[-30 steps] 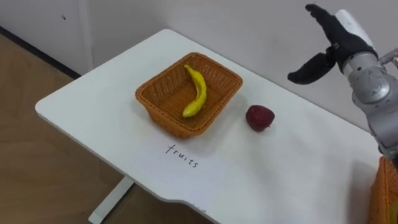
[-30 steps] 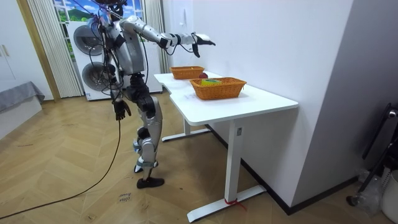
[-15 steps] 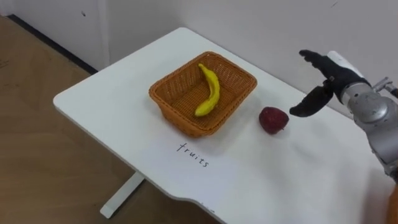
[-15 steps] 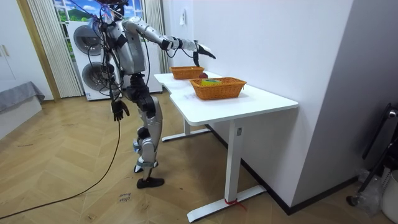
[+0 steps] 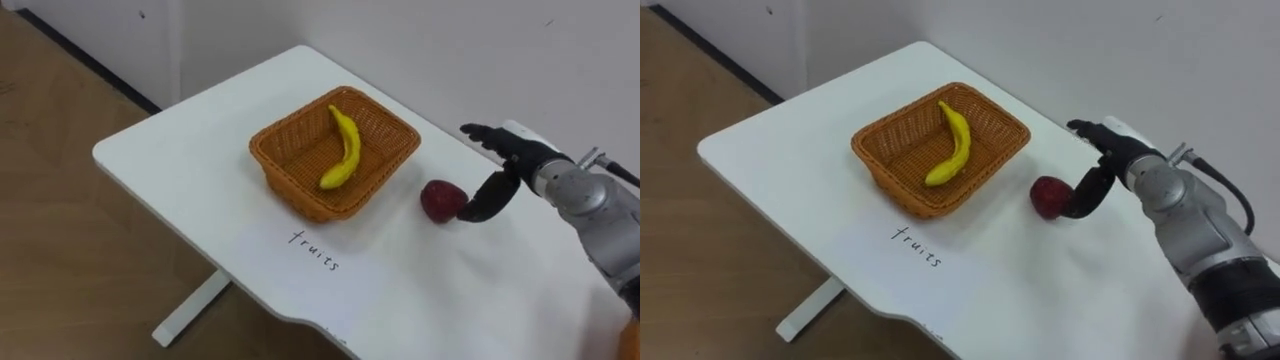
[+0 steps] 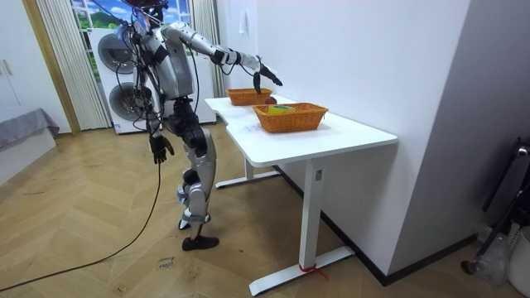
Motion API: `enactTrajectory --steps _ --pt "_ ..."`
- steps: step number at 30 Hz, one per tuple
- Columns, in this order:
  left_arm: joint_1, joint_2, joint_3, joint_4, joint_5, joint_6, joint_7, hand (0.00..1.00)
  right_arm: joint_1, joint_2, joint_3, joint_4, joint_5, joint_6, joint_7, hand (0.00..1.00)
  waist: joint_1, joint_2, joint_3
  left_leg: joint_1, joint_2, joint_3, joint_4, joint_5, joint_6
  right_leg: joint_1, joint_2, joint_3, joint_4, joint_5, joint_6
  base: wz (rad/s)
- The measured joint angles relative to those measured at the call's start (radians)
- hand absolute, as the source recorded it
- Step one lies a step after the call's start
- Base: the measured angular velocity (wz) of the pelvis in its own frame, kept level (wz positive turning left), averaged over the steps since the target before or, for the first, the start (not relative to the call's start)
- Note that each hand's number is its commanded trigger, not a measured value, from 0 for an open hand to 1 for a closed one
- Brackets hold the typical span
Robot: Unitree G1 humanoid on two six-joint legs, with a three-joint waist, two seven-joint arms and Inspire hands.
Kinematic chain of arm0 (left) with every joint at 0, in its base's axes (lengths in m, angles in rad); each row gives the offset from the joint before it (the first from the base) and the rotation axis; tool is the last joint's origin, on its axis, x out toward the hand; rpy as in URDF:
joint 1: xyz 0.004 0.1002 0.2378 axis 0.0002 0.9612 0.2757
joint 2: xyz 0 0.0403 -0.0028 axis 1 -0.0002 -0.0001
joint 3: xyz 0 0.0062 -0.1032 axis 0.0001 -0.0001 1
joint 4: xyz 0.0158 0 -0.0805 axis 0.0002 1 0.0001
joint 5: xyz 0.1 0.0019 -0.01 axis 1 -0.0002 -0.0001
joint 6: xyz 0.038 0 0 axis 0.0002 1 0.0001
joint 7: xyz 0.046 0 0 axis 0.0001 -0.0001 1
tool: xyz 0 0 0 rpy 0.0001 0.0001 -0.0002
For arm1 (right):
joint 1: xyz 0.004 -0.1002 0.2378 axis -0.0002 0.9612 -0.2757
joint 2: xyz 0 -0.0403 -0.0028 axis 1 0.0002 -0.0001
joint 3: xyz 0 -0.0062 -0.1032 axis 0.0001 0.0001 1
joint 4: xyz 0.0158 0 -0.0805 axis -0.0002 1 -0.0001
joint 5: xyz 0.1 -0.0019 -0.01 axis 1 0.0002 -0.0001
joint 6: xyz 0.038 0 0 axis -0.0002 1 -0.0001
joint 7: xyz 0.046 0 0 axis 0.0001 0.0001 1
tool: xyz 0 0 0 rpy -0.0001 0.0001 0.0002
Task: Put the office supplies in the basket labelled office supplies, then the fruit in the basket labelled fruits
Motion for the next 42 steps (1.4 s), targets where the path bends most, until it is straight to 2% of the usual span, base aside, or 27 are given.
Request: enactTrajectory --steps 4,11,17,20,29,34,36,42 --pt "0.002 0.004 0.000 0.001 0.000 0.002 0.000 0.00 0.000 0.000 0.012 0.004 0.001 0.014 0.019 0.00 0.010 -0.001 0.0006 -0.003 -0.001 -0.002 0.001 0.000 0.000 0.000 -0.001 -0.011 0.000 0.000 0.000 0.03" --pt "0.001 0.024 -0.005 0.022 -0.003 0.000 0.004 0.00 -0.002 0.000 0.019 0.003 0.001 0.014 0.030 0.00 0.013 -0.009 0.0010 -0.027 -0.002 -0.012 0.019 -0.002 0.002 -0.013 -0.001 -0.021 0.002 0.000 0.000 0.05" --pt "0.000 0.025 -0.010 0.030 -0.001 0.001 0.005 0.00 -0.001 0.000 0.021 0.007 0.001 0.015 0.035 0.00 0.019 -0.014 0.0054 -0.052 -0.003 -0.011 0.034 -0.004 0.002 -0.030 -0.001 -0.021 0.001 0.000 0.000 0.00" --pt "-0.006 0.026 -0.021 0.030 -0.002 0.000 0.008 0.00 -0.001 0.000 0.025 0.046 0.003 0.017 0.035 0.00 0.036 -0.014 0.0060 -0.052 -0.003 -0.007 0.033 -0.004 0.002 -0.031 -0.001 -0.018 0.000 0.000 0.000 -0.01" --pt "-0.007 0.022 -0.021 0.031 -0.003 0.007 0.026 0.00 -0.001 0.003 0.034 0.110 0.003 0.023 0.035 0.00 0.053 -0.013 0.0071 -0.053 -0.003 -0.009 0.028 -0.003 0.001 -0.033 -0.002 -0.018 0.000 0.000 0.000 0.00" --pt "-0.006 0.022 -0.021 0.032 -0.021 0.016 0.027 0.00 -0.002 0.003 0.034 0.111 0.003 0.026 0.035 0.00 0.053 -0.012 0.0081 -0.054 -0.003 -0.010 0.027 -0.003 0.002 -0.033 -0.002 -0.028 0.000 0.000 0.000 0.00" --pt "-0.007 0.022 -0.021 0.033 -0.021 0.016 0.027 0.00 -0.002 0.003 0.034 0.111 0.003 0.032 0.034 0.00 0.052 -0.012 0.0082 -0.055 -0.003 -0.012 0.026 -0.003 0.002 -0.033 -0.003 -0.045 0.000 0.000 0.000 0.04" --pt "-0.007 0.022 -0.022 0.034 -0.044 0.015 0.042 0.00 -0.003 0.013 0.034 0.141 0.003 0.033 0.026 0.00 0.052 -0.013 0.0113 -0.056 -0.004 -0.020 0.027 -0.003 0.002 -0.030 -0.002 -0.048 0.000 0.000 0.001 0.04"
